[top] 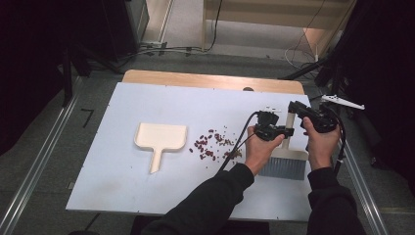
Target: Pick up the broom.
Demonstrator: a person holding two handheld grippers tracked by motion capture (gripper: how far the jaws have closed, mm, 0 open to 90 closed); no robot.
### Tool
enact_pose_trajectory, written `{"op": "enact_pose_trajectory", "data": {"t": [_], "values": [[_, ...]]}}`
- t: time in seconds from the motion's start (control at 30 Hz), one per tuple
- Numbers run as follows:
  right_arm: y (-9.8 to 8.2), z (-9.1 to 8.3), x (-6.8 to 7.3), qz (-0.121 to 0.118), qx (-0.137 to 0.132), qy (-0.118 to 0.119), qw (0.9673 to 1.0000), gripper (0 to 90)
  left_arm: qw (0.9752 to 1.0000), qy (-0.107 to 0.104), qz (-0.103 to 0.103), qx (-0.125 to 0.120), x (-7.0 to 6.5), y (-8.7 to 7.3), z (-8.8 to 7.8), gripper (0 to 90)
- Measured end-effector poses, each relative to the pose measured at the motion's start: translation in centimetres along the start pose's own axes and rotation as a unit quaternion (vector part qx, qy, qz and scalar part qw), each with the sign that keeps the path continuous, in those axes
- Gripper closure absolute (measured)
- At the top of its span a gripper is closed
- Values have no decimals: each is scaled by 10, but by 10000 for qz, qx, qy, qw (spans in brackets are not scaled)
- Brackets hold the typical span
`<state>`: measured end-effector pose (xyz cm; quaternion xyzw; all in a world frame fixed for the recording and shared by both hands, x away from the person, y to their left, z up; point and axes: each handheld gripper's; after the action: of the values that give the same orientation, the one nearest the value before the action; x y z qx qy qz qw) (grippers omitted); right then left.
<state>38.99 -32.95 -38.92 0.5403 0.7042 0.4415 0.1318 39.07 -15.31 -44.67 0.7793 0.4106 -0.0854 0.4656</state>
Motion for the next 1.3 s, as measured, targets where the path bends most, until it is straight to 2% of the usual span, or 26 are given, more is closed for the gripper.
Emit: {"op": "enact_pose_trajectory", "data": {"t": [0.1, 0.37, 0.47, 0.67, 0.83, 0.97, 1.1, 1.3], "values": [[0, -2, 0, -22, -51, 12, 10000, 662, 10000, -18, 24, -10, -1, 1, -1, 712], [0, -15, -1, -110, -320, 283, 9990, 515, 9999, -48, 106, 8, -2, 3, -2, 713], [-1, -23, -6, -160, -415, 290, 9986, 483, 9999, -29, 115, 7, -1, 3, -4, 713], [-9, -31, -20, -66, -440, 236, 9987, 447, 9998, 7, 177, -35, 2, 7, -9, 714], [-20, -31, -28, -78, -324, 221, 9992, 418, 9997, 45, 204, -85, 4, 11, -15, 714], [-29, -31, -32, -106, -253, 314, 9991, 391, 9996, 70, 234, -114, 6, 14, -18, 714], [-37, -29, -33, -283, -113, 470, 9984, 367, 9995, 102, 277, -136, 7, 16, -21, 715], [-46, -22, -31, -689, 261, 769, 9943, 359, 9992, 108, 360, -131, 7, 18, -23, 714]]}}
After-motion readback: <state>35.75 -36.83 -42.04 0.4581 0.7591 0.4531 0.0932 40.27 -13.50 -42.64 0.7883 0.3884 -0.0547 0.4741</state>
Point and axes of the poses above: each handheld gripper's, and its own axes: z roughly forward along the jaws, y roughly out of its top, x roughly to its left, and after that the axes turned 11 degrees about x, right-handed
